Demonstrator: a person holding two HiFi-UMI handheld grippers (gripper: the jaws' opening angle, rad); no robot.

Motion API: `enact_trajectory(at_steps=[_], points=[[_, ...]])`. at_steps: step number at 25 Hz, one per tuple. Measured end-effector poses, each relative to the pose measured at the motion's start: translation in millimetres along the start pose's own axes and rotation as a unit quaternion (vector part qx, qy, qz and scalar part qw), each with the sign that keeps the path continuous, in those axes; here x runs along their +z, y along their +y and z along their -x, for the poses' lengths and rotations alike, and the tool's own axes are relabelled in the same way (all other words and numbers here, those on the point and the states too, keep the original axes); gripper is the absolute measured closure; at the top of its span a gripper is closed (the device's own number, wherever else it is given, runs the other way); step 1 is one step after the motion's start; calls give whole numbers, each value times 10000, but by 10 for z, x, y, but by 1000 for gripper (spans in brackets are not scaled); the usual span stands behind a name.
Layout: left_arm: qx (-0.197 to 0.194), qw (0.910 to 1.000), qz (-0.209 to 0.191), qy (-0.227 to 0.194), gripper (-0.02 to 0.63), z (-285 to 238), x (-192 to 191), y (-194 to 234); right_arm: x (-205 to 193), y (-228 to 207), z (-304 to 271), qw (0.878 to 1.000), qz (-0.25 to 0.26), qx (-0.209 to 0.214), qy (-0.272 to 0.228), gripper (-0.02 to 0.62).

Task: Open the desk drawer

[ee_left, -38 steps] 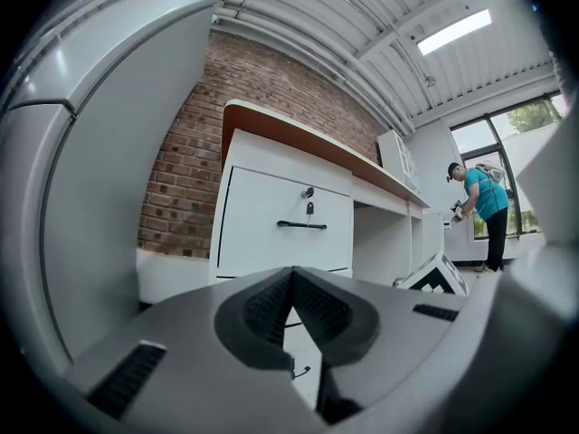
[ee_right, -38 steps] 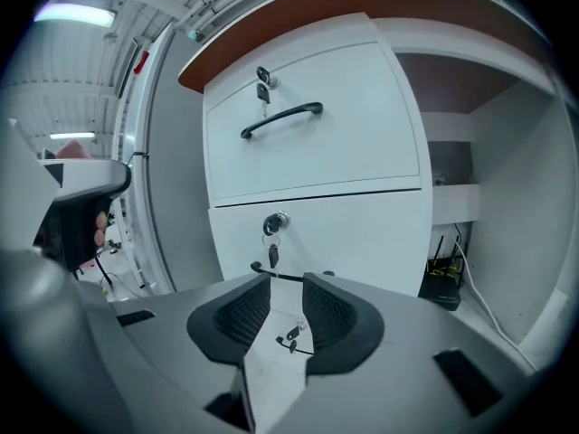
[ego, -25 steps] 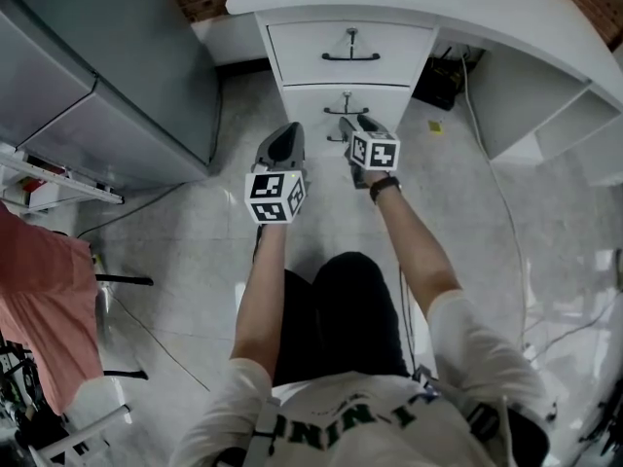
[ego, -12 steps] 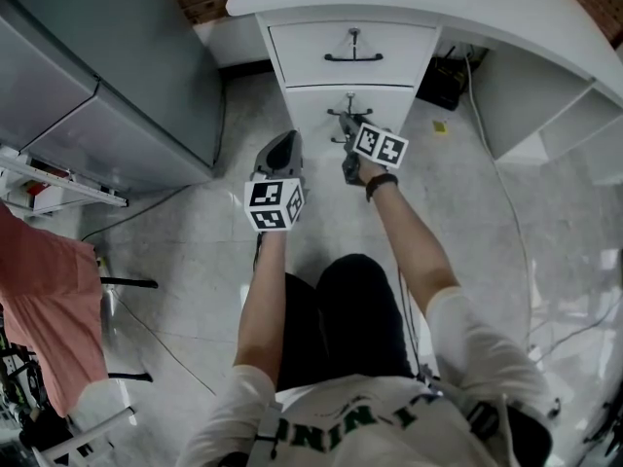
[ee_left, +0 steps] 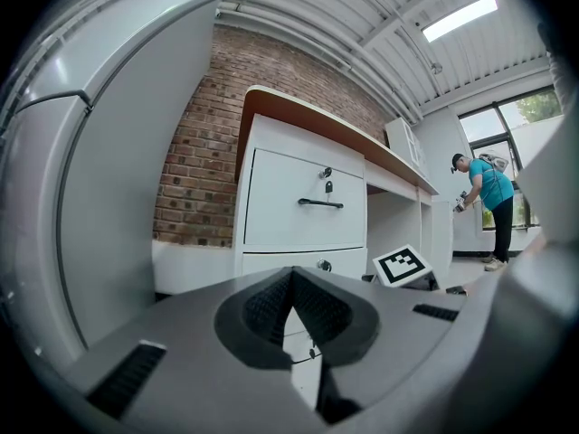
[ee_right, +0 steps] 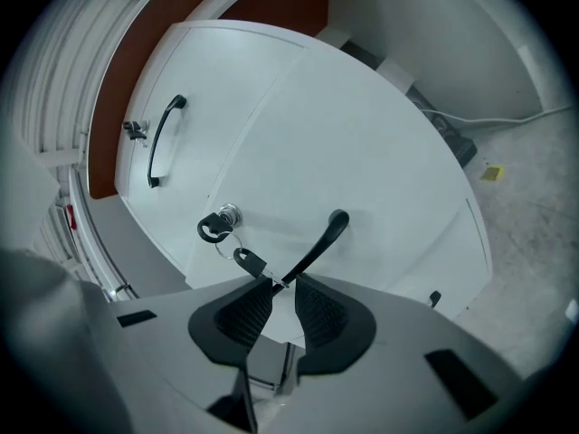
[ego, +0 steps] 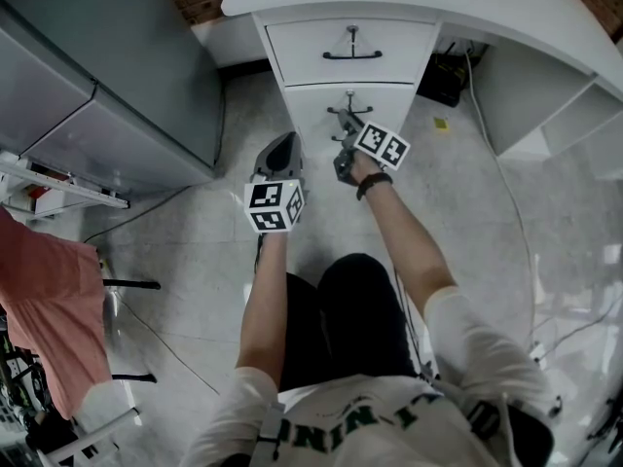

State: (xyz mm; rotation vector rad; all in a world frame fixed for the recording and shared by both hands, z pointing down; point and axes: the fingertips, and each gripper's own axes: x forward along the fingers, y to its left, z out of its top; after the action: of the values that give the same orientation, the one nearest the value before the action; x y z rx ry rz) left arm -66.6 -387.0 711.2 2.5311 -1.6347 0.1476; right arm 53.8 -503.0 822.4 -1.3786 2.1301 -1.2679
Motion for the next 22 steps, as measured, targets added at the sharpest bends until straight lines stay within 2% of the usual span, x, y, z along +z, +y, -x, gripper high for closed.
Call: enact_trajectory(at_steps=[5, 11, 22], points=[[-2, 10000, 26, 35, 609, 32, -42, -38, -6, 7, 14, 9970, -711, 177, -266, 546], [25, 10000, 34, -42, 609, 92, 28, -49, -1, 0, 24, 9953, -908, 150, -292, 558], [64, 9999, 92, -61, 609, 221, 14, -28, -19, -2, 39, 9810, -1736, 750, -431, 572]])
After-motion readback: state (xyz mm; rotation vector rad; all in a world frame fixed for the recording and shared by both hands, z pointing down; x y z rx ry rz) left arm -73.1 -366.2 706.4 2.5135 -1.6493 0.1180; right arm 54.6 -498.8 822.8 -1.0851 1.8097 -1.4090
